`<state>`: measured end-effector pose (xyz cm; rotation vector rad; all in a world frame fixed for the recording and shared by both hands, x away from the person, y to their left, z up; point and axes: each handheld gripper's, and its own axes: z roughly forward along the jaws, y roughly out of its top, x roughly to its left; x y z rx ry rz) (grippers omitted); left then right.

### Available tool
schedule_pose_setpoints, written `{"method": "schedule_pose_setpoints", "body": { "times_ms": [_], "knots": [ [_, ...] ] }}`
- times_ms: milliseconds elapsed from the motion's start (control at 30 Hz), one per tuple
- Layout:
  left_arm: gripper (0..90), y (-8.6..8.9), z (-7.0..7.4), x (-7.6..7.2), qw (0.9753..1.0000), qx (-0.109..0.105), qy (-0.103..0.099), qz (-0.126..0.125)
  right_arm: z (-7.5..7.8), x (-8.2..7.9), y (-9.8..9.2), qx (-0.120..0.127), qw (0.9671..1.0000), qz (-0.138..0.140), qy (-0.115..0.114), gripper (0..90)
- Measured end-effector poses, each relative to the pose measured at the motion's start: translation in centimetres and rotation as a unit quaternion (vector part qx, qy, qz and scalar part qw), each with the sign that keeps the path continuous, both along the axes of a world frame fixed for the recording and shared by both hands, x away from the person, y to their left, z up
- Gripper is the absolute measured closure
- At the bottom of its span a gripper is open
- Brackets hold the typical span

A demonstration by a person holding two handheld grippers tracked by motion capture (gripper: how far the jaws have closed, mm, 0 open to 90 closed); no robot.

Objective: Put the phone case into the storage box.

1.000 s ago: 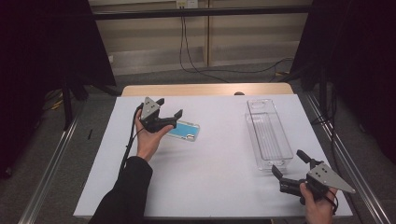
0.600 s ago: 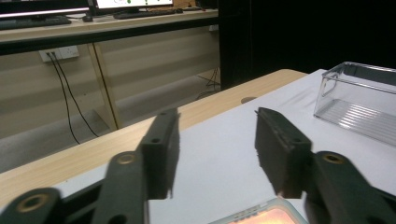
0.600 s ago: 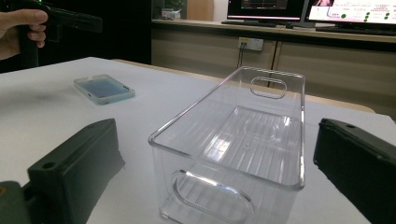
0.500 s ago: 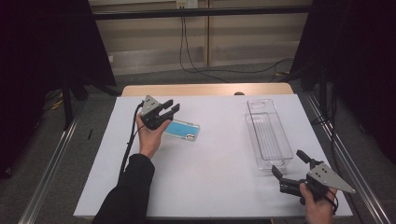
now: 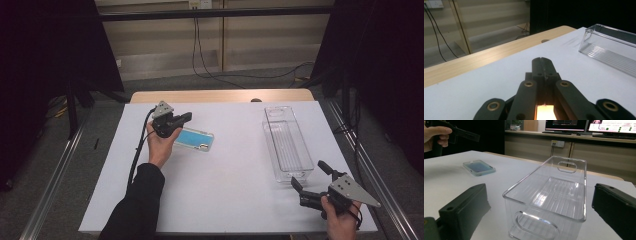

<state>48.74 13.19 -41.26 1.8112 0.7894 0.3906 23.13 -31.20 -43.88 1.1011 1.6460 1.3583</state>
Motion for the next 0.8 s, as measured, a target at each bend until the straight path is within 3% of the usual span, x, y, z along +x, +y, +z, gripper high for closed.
{"method": "schedule_pose_setpoints", "body": {
  "times_ms": [200, 433, 633, 800],
  "knots": [
    [90.0, -0.1, 0.6, 0.7, 0.9991, 0.005, 0.043, -0.005, 0.0, -0.1, 0.0, 0.000, 1.0000, 0.001, -0.002, 0.0],
    [90.0, -0.1, 0.9, 1.3, 0.9963, 0.034, 0.078, -0.011, 0.0, -0.2, 0.0, 0.001, 1.0000, 0.000, -0.003, 0.0],
    [90.0, -0.4, 0.9, 2.1, 0.9914, 0.056, 0.118, -0.009, 0.1, -0.3, -0.1, 0.003, 1.0000, -0.003, -0.003, 0.0],
    [90.0, -0.7, 0.8, 2.8, 0.9877, 0.072, 0.138, -0.012, 0.1, -0.3, -0.1, 0.002, 1.0000, -0.003, -0.003, 0.0]
  ]
}}
